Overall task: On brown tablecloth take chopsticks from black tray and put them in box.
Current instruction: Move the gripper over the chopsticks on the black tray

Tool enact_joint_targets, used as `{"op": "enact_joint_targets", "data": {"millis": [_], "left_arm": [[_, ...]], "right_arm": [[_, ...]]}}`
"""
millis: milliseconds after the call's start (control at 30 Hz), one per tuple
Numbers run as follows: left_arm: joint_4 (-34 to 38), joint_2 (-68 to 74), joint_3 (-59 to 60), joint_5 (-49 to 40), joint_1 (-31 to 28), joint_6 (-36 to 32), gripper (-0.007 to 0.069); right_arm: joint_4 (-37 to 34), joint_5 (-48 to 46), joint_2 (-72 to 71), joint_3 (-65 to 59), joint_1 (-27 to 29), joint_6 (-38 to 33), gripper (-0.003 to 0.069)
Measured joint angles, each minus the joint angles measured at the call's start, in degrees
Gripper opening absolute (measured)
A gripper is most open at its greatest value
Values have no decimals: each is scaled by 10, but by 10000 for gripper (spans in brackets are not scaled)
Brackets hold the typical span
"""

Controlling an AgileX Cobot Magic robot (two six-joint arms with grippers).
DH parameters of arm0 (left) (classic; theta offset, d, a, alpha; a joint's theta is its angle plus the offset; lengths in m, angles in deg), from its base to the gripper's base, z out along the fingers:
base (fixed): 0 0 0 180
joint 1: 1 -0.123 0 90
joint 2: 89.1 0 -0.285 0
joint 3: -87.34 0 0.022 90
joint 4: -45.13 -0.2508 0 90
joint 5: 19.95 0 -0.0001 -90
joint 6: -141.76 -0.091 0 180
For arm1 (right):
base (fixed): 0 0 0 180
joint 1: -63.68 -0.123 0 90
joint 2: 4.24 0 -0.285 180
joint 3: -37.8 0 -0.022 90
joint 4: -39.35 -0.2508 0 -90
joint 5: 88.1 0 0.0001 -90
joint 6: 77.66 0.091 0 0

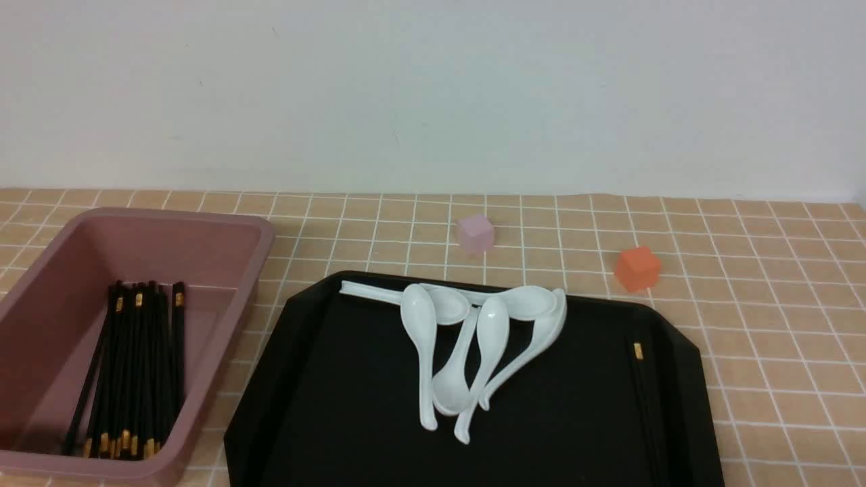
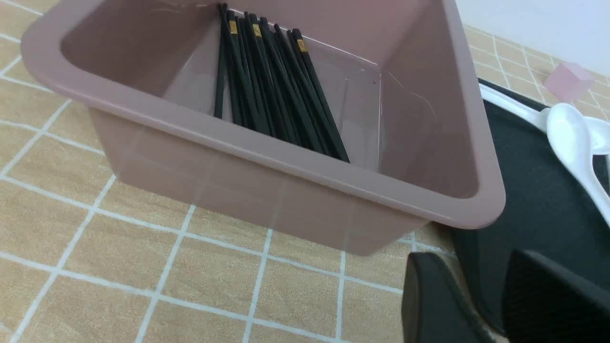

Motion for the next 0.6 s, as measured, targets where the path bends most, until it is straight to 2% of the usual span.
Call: {"op": "enact_joint_targets", "data": {"millis": [600], "left_arm": [[0, 0, 0, 0, 0, 0, 239]], "right_arm": [[0, 0, 0, 0, 0, 0, 181]]}}
